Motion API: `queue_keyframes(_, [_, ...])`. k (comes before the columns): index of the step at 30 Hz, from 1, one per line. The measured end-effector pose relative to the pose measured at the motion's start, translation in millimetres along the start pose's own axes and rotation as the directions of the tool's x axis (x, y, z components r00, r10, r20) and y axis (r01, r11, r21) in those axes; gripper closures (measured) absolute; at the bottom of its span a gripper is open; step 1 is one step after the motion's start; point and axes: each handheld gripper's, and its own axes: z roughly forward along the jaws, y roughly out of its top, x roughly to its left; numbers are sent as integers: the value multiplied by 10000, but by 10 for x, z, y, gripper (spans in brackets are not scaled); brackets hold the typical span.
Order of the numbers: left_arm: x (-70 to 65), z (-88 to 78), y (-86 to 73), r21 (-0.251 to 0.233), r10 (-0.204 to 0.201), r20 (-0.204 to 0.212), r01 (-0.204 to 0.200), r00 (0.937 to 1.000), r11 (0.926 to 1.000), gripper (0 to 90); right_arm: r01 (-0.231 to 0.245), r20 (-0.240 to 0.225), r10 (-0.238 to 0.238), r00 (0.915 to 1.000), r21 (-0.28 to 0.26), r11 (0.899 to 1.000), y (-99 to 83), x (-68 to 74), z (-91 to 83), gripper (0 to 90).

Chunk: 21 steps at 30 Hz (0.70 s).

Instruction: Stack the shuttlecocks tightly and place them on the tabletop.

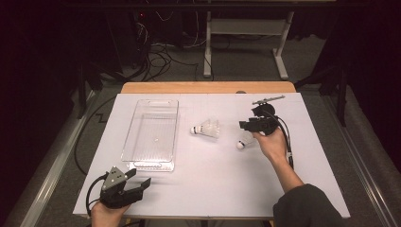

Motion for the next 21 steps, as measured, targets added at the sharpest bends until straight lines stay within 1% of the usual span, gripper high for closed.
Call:
queue_keyframes(8, [-1, 0, -1, -16, -6, -14, 6, 10000, 10000, 341, -233, 32, 234, 9997, -174, 9996, -20, -91, -78, 536])
queue_keyframes(21, [0, -1, -1, -1, -7, -28, 7, 10000, 10000, 341, -458, 256, 463, 9986, -191, 9988, -74, -225, -156, 539])
